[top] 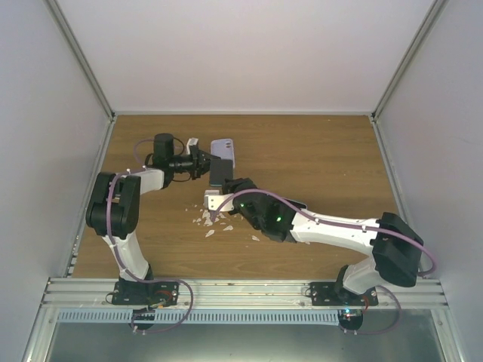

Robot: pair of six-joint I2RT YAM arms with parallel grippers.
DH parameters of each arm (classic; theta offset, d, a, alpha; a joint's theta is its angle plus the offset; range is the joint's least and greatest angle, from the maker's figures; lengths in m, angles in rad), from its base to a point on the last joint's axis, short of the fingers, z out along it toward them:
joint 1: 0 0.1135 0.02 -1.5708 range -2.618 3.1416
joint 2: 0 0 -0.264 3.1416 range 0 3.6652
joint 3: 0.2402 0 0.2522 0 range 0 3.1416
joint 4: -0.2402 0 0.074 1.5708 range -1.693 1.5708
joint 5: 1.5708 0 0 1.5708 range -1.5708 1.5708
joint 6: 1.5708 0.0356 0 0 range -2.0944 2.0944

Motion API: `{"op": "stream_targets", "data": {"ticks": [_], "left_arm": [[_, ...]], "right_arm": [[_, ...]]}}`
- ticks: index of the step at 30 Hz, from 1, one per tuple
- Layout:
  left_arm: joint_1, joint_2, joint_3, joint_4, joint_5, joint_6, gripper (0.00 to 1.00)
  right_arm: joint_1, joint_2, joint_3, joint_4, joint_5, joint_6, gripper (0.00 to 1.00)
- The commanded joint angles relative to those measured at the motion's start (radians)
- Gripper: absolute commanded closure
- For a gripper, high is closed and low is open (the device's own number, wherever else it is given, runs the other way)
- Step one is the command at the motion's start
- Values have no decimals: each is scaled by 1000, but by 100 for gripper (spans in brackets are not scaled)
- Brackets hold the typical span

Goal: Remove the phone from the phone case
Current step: Remove the phone case from the phone.

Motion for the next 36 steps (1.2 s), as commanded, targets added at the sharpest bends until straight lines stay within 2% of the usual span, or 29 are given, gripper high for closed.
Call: {"op": "stream_targets", "data": {"ticks": [1,9,15,21,25,36], "left_arm": [[38,23,47,69,-138,10,100],[46,40,75,71,-138,18,100],[58,31,97,45,-140,93,100],[82,11,151,-46,-144,268,100],[90,-5,157,-89,-157,318,100],[91,-77,150,-185,-180,442,100]], "right_arm": [[47,-24,26,1,-32,27,100],[67,-20,24,19,-10,20,100],[53,-22,58,13,-5,21,100],[-43,-36,170,-97,-66,108,99],[-119,-56,224,-155,-126,159,100],[-255,-99,234,-181,-200,207,100]]}}
